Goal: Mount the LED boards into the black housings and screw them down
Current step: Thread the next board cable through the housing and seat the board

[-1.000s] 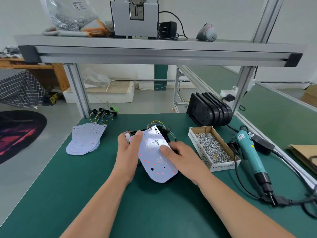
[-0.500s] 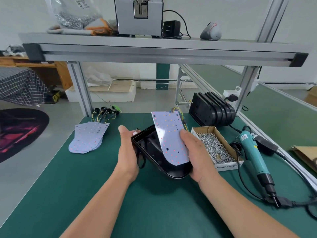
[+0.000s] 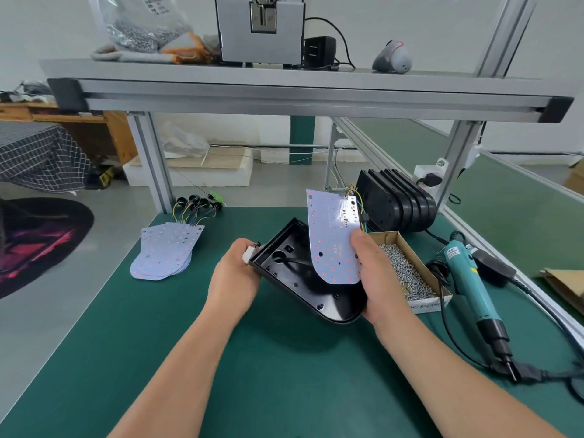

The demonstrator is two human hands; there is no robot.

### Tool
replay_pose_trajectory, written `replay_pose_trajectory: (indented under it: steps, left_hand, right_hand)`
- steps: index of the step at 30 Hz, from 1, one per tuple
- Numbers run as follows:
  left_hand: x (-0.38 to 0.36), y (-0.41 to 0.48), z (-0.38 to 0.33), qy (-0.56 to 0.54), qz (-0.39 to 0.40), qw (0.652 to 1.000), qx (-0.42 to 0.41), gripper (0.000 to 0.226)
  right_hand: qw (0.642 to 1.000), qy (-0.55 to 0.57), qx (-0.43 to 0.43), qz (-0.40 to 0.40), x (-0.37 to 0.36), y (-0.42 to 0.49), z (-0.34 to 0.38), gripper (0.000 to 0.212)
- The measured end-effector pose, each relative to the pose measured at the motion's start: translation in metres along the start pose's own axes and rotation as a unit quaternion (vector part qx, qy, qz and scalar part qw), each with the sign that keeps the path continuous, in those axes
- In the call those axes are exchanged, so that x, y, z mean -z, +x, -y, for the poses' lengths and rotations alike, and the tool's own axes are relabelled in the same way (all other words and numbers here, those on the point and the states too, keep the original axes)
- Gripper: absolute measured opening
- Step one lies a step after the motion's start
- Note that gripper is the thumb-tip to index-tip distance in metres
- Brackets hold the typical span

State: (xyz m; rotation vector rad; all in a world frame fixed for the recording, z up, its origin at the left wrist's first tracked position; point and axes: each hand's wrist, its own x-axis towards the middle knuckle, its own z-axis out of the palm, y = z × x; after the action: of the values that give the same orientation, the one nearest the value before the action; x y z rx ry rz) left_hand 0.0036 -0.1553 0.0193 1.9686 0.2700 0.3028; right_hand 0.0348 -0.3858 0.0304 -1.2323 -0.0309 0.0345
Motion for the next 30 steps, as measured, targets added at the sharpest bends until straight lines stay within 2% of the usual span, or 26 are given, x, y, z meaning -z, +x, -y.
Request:
replay_pose_trajectory:
  steps: [2, 3, 5, 8, 13, 15, 18, 22, 26, 30]
  left_hand:
    - [0.002, 0.001, 0.004, 0.07, -0.003, 0.998, -0.005, 0.023]
    - [0.002, 0.002, 0.005, 0.068, 0.009, 0.998, -0.008, 0.022]
    - [0.003, 0.0, 0.004, 0.006, 0.051, 0.998, -0.021, 0.015]
    - [0.011, -0.002, -0.004, -0.111, 0.113, 0.987, -0.008, 0.032]
    - [0.018, -0.006, -0.003, -0.114, 0.184, 0.974, -0.062, 0.035]
    - [0.014, -0.005, -0.001, -0.108, 0.176, 0.976, -0.067, 0.033]
    - [0.009, -0.003, 0.0, -0.092, 0.142, 0.985, -0.044, 0.03]
    - [0.008, -0.001, 0.001, -0.058, 0.12, 0.991, -0.032, 0.043]
    - [0.008, -0.005, -0.004, -0.07, 0.112, 0.991, -0.009, 0.052]
    - [0.005, -0.003, 0.0, 0.02, 0.034, 0.999, -0.016, 0.036]
  right_hand:
    - [1.0, -0.018, 0.004, 0.0, 0.0, 0.001, 0.0, 0.035]
    - [1.0, -0.023, 0.002, -0.005, 0.001, 0.002, 0.0, 0.033]
    - [0.999, -0.034, -0.003, -0.015, 0.003, 0.003, 0.0, 0.034]
    - [0.999, -0.03, -0.024, -0.018, 0.004, 0.003, -0.002, 0.054]
    - [0.999, 0.003, -0.051, -0.015, 0.009, 0.006, -0.005, 0.055]
    - [0.998, 0.013, -0.055, -0.018, 0.01, 0.006, -0.005, 0.043]
    - [0.999, 0.008, -0.039, -0.034, 0.01, 0.005, -0.003, 0.048]
    - [0.999, -0.017, 0.004, -0.03, 0.009, 0.002, 0.0, 0.033]
    - [0.999, -0.029, 0.018, -0.024, 0.006, 0.002, 0.001, 0.031]
    - [0.999, -0.038, 0.02, -0.03, 0.006, 0.001, 0.003, 0.03]
